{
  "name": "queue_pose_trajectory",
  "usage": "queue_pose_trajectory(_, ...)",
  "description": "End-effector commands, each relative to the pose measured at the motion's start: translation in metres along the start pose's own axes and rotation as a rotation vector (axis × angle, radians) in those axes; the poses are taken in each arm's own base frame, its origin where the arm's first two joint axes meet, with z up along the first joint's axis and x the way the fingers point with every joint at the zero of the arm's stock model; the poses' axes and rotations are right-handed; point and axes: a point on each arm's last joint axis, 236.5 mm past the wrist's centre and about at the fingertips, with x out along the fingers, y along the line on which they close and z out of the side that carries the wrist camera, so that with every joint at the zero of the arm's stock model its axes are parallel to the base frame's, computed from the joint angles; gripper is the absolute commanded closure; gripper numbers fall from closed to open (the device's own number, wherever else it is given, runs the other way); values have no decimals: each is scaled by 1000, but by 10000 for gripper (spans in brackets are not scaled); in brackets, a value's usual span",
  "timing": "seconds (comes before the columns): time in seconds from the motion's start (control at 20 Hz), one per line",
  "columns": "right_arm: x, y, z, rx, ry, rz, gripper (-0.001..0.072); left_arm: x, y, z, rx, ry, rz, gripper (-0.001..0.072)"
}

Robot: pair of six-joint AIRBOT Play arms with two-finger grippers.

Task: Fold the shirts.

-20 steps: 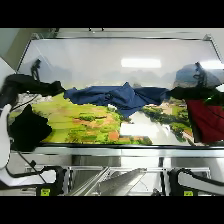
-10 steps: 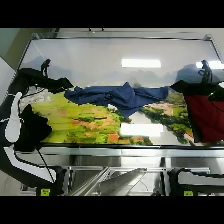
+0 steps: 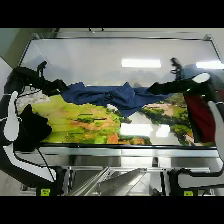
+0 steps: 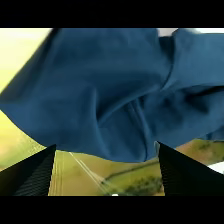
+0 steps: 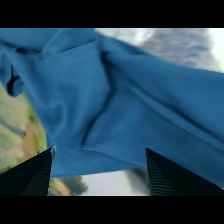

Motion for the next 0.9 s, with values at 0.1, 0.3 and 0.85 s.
queue_pose_trajectory(0.1, 101, 36, -40, 48, 132, 123, 68, 29, 17, -26, -64, 36, 11, 5)
queue_pose_trajectory(0.3, 122, 53, -38, 73, 105, 193, 70, 36, 22, -28, -58, 28, 18, 6)
queue_pose_trajectory(0.85, 121, 61, -22, 63, 64, 212, 692, 74, 10, -18, -43, 32, 2, 362)
